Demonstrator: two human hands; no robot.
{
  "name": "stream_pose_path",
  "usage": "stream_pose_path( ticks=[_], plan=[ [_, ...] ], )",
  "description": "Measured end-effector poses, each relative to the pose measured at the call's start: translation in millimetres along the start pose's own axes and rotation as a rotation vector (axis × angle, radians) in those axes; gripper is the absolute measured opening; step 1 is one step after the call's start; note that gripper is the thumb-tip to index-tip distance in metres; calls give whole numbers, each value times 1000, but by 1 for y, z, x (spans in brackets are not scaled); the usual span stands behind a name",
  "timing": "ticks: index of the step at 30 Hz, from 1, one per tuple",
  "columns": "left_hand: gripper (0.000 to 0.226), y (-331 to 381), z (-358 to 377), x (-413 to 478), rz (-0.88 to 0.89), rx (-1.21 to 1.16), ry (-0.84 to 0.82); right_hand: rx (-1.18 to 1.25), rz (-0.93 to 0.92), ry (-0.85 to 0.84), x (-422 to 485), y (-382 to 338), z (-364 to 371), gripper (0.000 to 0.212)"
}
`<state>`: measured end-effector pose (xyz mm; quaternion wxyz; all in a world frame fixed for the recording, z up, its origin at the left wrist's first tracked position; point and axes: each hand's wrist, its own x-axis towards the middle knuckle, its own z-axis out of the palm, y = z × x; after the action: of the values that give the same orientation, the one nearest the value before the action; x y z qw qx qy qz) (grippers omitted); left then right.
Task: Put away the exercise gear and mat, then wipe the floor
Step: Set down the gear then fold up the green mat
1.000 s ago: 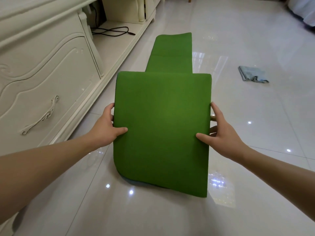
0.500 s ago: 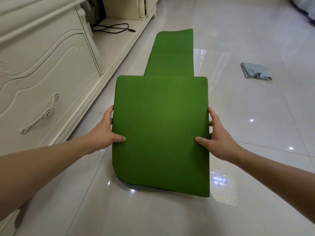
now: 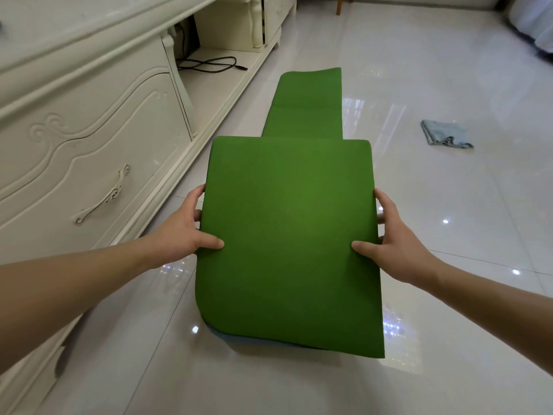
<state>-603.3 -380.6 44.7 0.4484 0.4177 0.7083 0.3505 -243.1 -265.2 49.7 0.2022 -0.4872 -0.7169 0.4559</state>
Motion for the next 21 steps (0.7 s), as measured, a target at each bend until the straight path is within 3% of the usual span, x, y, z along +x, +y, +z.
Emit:
stream_pose_path(
  ticks=[10,21],
  plan=[
    [94,1,6,-29,-65,-35,-69,66,90,-1,-27,-1,6,82],
    [106,-10,6,-4,-43,-17,-18,45,37,6,2,7,7,92]
  ],
)
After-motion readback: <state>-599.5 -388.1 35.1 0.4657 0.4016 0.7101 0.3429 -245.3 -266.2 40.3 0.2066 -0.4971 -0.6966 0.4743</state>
